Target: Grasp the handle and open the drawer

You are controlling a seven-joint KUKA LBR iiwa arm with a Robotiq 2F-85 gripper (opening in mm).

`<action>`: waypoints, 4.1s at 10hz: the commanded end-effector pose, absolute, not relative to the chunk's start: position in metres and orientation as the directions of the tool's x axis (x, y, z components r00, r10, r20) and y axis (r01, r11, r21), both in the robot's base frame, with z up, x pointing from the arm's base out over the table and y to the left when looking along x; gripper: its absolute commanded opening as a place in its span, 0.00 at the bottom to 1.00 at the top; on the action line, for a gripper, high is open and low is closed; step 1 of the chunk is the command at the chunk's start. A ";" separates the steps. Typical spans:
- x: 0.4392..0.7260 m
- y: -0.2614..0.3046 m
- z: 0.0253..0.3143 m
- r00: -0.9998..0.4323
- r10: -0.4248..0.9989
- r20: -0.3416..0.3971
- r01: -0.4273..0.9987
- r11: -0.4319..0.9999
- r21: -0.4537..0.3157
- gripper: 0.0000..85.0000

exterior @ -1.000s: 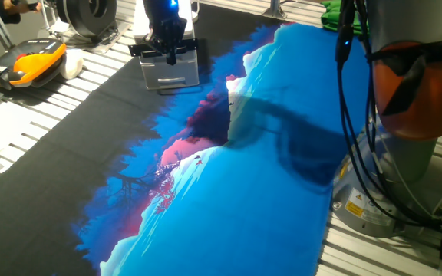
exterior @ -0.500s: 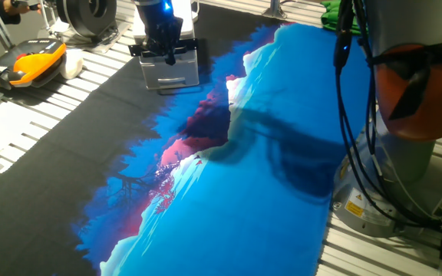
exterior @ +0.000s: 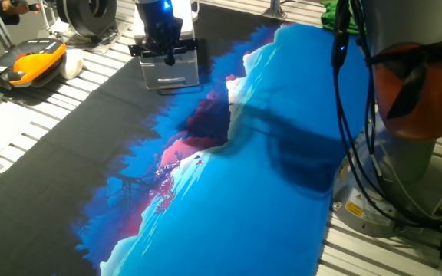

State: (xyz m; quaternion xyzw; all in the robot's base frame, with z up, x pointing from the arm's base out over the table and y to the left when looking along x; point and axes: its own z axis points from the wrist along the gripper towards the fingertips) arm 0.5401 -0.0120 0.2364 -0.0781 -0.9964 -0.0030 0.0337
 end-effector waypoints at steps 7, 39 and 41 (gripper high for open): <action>0.553 -0.008 0.244 -0.981 0.188 0.045 0.188 0.982 -0.012 0.00; 0.613 -0.052 0.232 -0.901 -0.434 -0.004 -0.433 0.900 -0.044 0.00; 0.615 -0.056 0.233 -0.901 -0.434 -0.002 -0.433 0.900 -0.042 0.00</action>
